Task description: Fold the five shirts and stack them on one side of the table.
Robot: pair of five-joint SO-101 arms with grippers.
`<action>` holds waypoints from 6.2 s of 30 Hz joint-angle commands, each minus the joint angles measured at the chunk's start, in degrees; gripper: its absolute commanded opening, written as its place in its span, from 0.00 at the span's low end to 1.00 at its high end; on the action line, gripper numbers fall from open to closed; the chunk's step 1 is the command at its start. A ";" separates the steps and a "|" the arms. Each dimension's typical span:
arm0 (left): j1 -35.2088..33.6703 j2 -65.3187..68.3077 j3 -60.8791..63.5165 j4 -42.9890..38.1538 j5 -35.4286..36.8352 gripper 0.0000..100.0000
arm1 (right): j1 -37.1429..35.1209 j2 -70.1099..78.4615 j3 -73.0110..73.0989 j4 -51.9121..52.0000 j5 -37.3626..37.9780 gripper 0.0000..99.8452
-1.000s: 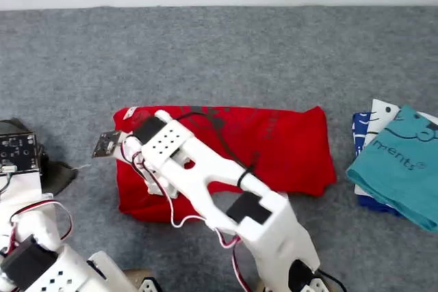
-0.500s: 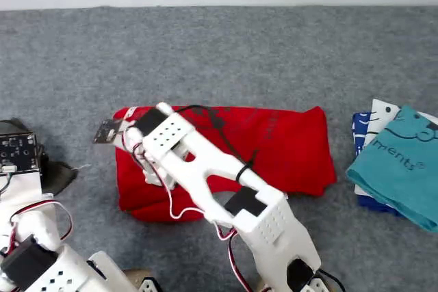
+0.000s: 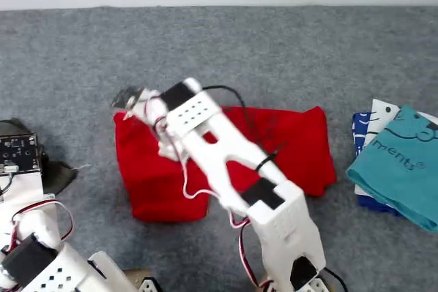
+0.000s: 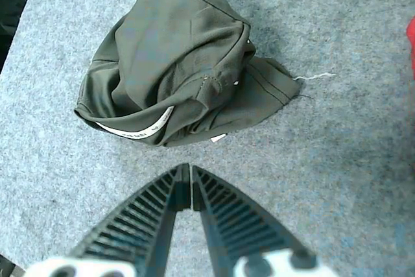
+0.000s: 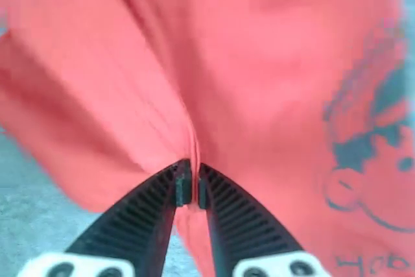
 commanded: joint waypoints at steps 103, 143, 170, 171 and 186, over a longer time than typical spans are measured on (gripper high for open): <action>0.00 0.00 -0.04 -2.11 -0.35 0.02 | 7.96 23.69 -32.26 12.70 -0.44 0.06; 0.00 0.00 -0.04 -2.29 -0.35 0.02 | 0.75 17.80 -21.63 12.44 -2.46 0.05; -0.09 0.44 0.22 -4.84 -0.35 0.02 | -20.53 -16.84 20.04 5.76 -5.80 0.24; -0.09 0.44 0.22 -4.84 -0.35 0.02 | -21.49 -16.31 20.75 4.09 -6.07 0.24; -0.09 0.09 0.22 -4.57 -0.35 0.02 | -20.44 -3.21 22.86 -10.51 -5.89 0.07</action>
